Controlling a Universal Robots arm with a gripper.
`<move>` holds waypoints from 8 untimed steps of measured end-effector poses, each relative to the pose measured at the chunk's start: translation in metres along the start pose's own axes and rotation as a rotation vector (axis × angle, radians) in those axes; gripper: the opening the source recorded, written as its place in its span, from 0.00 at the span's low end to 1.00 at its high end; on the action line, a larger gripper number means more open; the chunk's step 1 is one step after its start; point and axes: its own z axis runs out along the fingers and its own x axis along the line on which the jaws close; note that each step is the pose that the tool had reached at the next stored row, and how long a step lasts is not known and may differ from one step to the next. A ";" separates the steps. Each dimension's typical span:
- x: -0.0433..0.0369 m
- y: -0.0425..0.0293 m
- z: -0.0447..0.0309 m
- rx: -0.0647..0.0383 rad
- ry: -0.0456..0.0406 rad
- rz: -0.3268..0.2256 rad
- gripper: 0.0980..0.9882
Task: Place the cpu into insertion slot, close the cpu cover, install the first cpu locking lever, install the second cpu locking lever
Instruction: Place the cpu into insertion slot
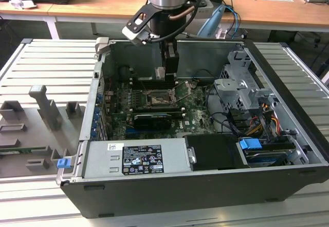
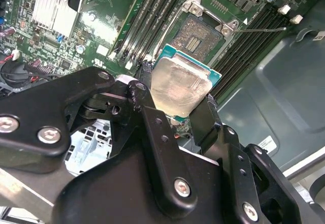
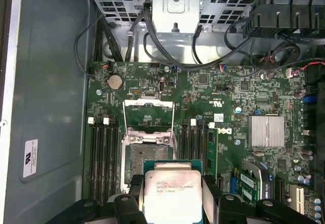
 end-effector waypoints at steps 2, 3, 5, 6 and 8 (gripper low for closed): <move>0.0000 0.0000 0.0004 0.000 -0.0001 0.001 0.50; 0.0000 0.0000 0.0006 0.000 -0.0001 0.001 0.50; 0.0000 -0.0001 0.0013 0.000 -0.0001 0.002 0.50; 0.0000 -0.0001 0.0015 0.000 -0.0002 0.003 0.50; -0.0001 -0.0002 0.0025 0.000 -0.0004 0.004 0.50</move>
